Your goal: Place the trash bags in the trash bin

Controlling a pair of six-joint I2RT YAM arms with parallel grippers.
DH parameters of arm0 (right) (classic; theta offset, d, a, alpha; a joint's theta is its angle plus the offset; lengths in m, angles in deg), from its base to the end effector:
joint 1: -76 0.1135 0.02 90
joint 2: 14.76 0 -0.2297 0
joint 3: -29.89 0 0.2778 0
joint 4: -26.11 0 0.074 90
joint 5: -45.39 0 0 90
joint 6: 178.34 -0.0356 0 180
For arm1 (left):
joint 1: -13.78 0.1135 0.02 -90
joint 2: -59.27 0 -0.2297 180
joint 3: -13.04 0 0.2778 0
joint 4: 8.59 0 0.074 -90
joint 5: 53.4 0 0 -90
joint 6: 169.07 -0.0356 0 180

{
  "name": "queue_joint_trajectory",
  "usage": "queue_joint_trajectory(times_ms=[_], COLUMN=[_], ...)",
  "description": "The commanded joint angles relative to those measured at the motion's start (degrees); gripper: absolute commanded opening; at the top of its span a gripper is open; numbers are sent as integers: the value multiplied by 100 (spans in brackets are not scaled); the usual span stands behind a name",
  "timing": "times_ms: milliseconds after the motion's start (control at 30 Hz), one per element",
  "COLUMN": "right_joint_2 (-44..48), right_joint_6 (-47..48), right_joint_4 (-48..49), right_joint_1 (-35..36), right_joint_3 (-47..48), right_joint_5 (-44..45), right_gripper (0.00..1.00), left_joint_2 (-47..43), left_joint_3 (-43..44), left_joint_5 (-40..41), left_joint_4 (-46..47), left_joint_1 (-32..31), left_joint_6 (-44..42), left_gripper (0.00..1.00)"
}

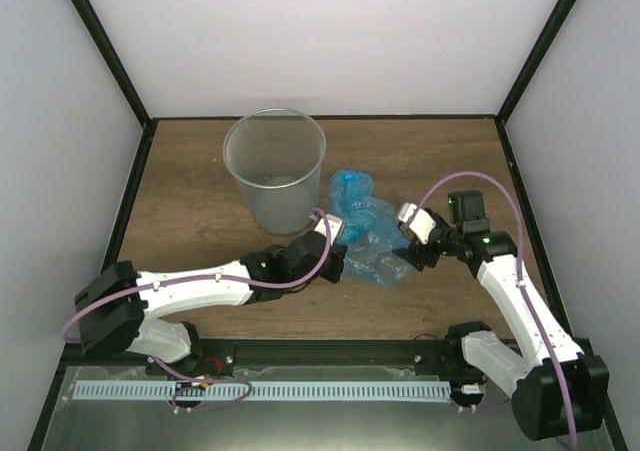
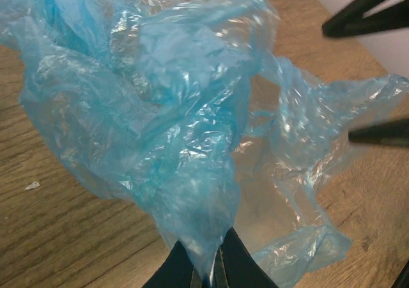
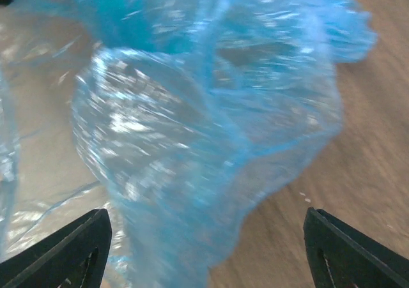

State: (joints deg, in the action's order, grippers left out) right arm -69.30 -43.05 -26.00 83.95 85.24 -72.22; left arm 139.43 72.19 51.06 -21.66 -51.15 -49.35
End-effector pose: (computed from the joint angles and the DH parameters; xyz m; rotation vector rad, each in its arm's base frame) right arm 0.2260 0.0482 0.2222 -1.2306 2.0042 0.2820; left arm 0.1478 -0.2951 0.1794 0.5289 2.1610 -0.6754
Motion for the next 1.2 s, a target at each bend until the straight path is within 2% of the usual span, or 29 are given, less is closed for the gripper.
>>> queue_joint_trajectory(times_ms=[0, 67, 133, 167, 233, 267, 300, 367, 400, 433, 600, 833, 900, 1033, 1167], right_joint_2=[104, 77, -55, -155, -349, -374, -364, -237, -154, -47, 627, 1146, 1055, 914, 876], right_joint_6=[311, 113, -323, -543, -871, -1000, -1133, -1493, -1683, -1797, -2088, -2043, -2030, -1997, -1980], right_joint_4=[-72, 197, 591, 774, 1008, 1088, 1164, 1400, 1598, 1688, 2181, 2236, 2161, 2063, 2057], right_joint_1=[385, 480, 497, 496, 493, 493, 495, 493, 497, 494, 494, 496, 491, 493, 491], right_joint_3=[-237, -374, -474, -500, -503, -492, -494, -537, -562, -575, -708, -895, -867, -831, -841], right_joint_5=[-238, -158, 48, 136, 167, 107, 13, -117, -162, -182, 506, 332, 286, 97, 83], right_gripper=[84, 81, 72, 63, 39, 27, 16, 2, 1, 1, 1, 1, 1, 1, 1], left_joint_2=[-154, -133, -113, -111, -140, -172, -200, -279, -331, -387, -772, -1088, -1301, -1888, -2091], left_joint_3=[-105, -125, -137, -163, -219, -257, -294, -382, -468, -558, -1063, -1380, -1489, -2204, -2641], left_joint_5=[159, 113, 86, 76, 90, 117, 151, 207, 238, 269, 777, 749, 623, 128, 292], left_joint_4=[-13, 15, -7, -16, -75, -129, -213, -395, -497, -582, -1091, -1176, -824, 527, 1024], left_joint_1=[-32, -34, -36, -33, -29, -31, -30, -21, -20, -25, -4, 4, -46, -78, -73], left_joint_6=[-36, -6, 34, 56, 132, 193, 253, 436, 537, 661, 1528, 1679, 1495, 1122, 802], left_gripper=[4, 4, 4, 4, 5, 8, 16, 39, 51, 57, 74, 76, 76, 79, 83])
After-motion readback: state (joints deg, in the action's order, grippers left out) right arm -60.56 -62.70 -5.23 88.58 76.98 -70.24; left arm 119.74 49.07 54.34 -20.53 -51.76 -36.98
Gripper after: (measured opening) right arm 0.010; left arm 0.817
